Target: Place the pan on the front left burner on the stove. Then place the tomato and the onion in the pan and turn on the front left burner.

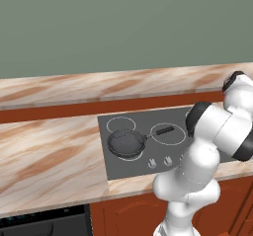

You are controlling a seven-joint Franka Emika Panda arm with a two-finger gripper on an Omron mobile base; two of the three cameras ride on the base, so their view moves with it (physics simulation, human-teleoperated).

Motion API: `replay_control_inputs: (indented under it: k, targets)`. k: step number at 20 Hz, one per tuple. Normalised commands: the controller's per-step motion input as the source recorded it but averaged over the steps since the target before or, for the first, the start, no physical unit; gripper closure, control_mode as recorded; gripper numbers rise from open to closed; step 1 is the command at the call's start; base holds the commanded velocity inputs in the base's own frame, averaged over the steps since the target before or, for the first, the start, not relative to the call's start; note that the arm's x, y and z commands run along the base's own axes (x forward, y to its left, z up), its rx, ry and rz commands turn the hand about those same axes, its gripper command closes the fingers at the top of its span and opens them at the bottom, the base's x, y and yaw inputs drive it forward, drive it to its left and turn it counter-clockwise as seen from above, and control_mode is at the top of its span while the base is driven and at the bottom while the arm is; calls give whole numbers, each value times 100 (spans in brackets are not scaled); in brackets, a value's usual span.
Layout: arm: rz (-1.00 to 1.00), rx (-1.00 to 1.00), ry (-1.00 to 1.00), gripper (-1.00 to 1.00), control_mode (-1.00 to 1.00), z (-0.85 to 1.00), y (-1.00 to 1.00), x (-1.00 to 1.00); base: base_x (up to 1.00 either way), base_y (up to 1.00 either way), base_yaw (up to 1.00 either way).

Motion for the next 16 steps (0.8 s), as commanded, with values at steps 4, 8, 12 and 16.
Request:
replay_control_inputs:
  k: [4,8,12,16]
  targets:
    - [0,1,2,100,-100,62,57,-13,0,0,0]
    - [0,4,5,100,-100,52,64,-9,0,0,0]
    - [0,11,10,100,-100,37,66,-3,0,0,0]
    - [1,17,15,100,-100,9,60,0,0,0,0]
